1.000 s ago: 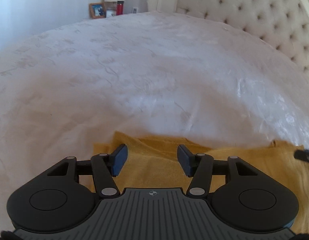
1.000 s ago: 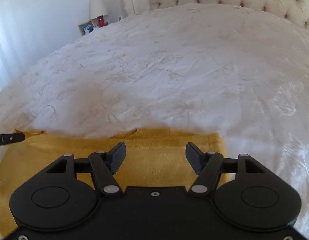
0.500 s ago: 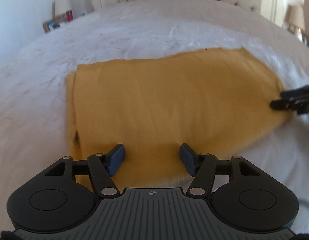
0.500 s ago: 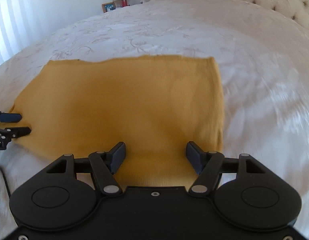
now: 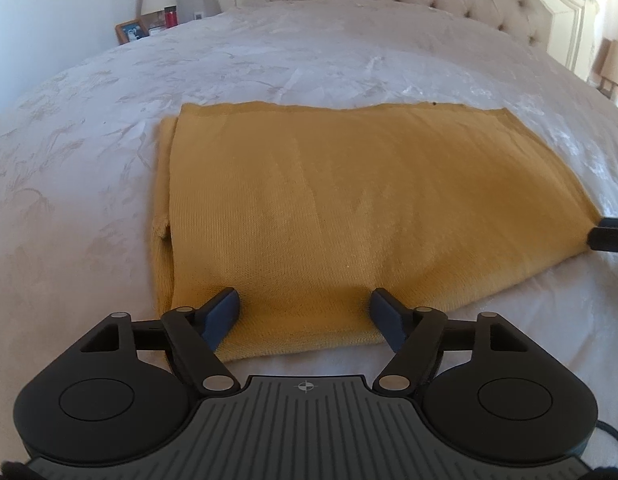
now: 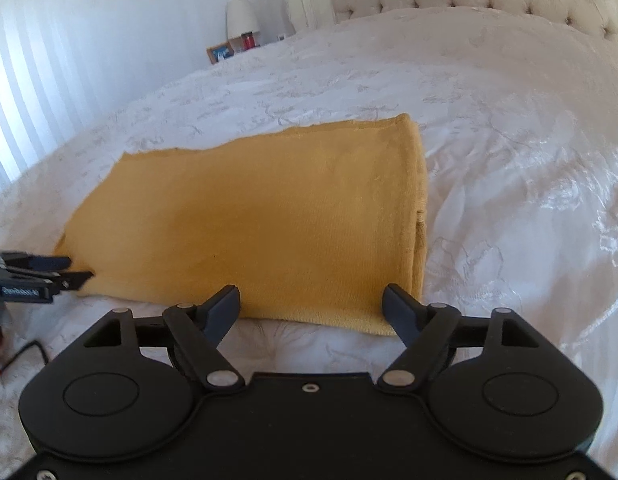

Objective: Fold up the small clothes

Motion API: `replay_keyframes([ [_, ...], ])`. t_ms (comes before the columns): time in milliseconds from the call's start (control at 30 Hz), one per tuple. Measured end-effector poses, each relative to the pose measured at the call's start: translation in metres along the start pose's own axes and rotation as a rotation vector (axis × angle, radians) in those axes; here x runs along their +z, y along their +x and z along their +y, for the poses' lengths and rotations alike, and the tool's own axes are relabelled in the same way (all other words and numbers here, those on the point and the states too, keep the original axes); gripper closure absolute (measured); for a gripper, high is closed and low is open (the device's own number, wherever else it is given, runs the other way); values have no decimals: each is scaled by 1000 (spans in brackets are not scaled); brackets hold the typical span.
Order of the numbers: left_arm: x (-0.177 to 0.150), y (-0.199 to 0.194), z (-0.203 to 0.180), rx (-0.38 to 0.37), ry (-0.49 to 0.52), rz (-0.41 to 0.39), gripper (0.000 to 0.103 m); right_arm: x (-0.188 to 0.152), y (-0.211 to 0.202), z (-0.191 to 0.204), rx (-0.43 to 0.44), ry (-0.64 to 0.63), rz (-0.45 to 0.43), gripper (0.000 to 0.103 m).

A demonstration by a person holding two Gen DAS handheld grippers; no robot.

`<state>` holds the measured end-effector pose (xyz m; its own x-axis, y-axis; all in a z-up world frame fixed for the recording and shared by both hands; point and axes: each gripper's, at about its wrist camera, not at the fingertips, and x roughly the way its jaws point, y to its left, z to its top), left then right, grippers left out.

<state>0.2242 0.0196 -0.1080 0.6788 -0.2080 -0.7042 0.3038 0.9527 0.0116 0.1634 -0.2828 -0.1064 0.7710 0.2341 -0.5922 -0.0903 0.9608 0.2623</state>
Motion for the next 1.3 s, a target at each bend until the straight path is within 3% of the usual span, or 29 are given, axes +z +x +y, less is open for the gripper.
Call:
replay_keyframes([
  [267, -1, 2, -9, 45, -11, -14, 23, -18, -11, -18, 74, 117, -42, 16],
  [400, 1, 6, -15, 77, -22, -11, 16, -15, -9, -20, 83, 144, 5, 12],
  [467, 1, 7, -17, 90, -28, -9, 14, -11, -7, -19, 96, 147, 25, 6],
  [733, 14, 9, -16, 94, -55, 43, 11, -9, -3, -16, 94, 140, 71, 2],
  [833, 25, 3, -16, 109, -87, 53, 12, -10, -3, -13, 97, 120, 86, 1],
  [1033, 63, -20, -35, 107, -96, -60, 11, -11, -6, -13, 105, 126, 102, 1],
  [1300, 108, 15, -66, 100, -67, -61, 11, -12, -8, -14, 106, 127, 119, 1],
])
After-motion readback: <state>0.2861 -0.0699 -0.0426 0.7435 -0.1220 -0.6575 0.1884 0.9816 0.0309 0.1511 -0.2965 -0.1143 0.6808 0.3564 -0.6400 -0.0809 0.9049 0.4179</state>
